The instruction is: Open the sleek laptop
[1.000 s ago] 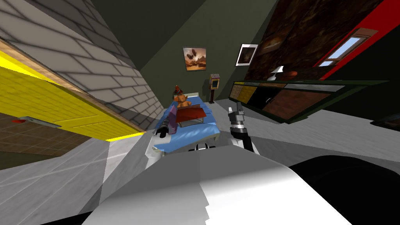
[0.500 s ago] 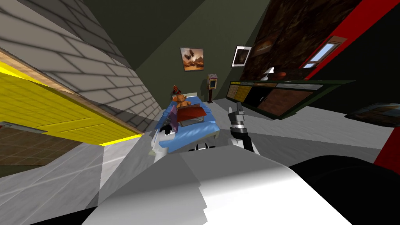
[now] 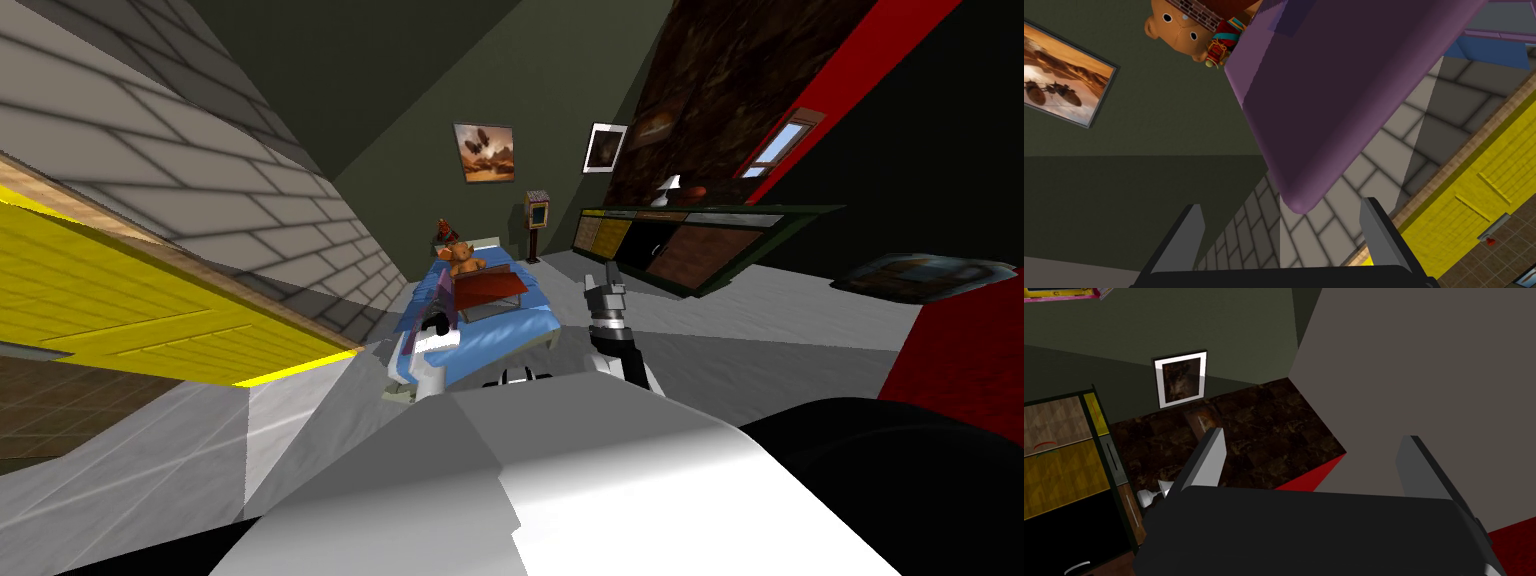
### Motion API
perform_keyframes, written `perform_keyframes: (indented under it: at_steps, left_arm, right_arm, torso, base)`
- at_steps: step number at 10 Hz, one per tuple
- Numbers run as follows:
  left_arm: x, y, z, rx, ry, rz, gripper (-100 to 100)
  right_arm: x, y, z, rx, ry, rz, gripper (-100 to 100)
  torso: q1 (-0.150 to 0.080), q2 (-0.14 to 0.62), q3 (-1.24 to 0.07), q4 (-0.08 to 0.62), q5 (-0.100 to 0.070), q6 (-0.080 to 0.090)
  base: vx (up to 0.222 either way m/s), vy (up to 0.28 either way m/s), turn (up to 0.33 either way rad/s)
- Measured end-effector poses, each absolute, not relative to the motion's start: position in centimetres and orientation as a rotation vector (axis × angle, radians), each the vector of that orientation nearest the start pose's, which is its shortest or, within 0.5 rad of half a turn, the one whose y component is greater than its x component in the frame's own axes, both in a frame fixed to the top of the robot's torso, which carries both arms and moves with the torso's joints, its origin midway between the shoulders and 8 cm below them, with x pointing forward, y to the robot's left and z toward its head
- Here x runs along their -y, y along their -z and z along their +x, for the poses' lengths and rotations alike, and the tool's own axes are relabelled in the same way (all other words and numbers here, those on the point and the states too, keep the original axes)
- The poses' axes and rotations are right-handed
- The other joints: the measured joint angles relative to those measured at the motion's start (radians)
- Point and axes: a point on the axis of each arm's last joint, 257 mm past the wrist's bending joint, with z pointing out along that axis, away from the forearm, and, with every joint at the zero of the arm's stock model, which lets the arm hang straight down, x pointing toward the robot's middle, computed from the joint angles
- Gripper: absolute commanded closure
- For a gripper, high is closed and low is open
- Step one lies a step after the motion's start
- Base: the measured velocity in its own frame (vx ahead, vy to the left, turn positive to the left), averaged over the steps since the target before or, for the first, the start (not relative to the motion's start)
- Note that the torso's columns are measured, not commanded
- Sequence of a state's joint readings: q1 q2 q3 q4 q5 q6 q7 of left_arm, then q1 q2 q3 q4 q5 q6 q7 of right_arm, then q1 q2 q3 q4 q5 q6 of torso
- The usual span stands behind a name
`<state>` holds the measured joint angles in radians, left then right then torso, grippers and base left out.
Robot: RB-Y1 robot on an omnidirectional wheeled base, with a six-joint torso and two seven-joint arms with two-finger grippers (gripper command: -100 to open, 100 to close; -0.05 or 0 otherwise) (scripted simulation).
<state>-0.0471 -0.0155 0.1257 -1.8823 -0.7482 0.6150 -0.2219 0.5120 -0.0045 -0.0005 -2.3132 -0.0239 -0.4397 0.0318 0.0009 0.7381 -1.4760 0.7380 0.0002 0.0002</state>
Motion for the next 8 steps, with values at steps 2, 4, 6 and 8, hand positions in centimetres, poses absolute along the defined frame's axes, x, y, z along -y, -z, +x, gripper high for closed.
perform_keyframes:
  at_steps: [2, 4, 6, 8]
  left_arm:
    - [-37.6, 16.6, 51.4, -1.408, 0.117, -0.942, 100]
    - [-38.6, 16.3, 50.7, -1.404, 0.133, -0.922, 100]
    - [-39.7, 16.6, 50.1, -1.412, 0.141, -0.913, 100]
    - [-40.4, 16.8, 49.6, -1.420, 0.155, -0.899, 100]
  right_arm:
    - [28.4, -2.4, 34.6, -0.634, -1.275, 0.688, 0]
    - [28.4, -2.4, 34.6, -0.634, -1.275, 0.688, 0]
    - [28.4, -2.4, 34.6, -0.634, -1.275, 0.688, 0]
    - [28.4, -2.4, 34.6, -0.634, -1.275, 0.688, 0]
  torso:
    - [-0.005, -0.004, -0.002, -0.001, -0.001, -0.001]
    - [0.000, -0.005, -0.003, -0.004, 0.001, -0.001]
    - [0.003, -0.002, -0.001, -0.001, 0.002, 0.002]
    - [0.000, 0.000, 0.000, 0.000, 0.000, 0.001]
  base:
    - [0.058, -0.073, 0.164]
    - [0.077, -0.117, 0.122]
    - [0.060, -0.079, 0.103]
    - [0.063, -0.076, 0.094]
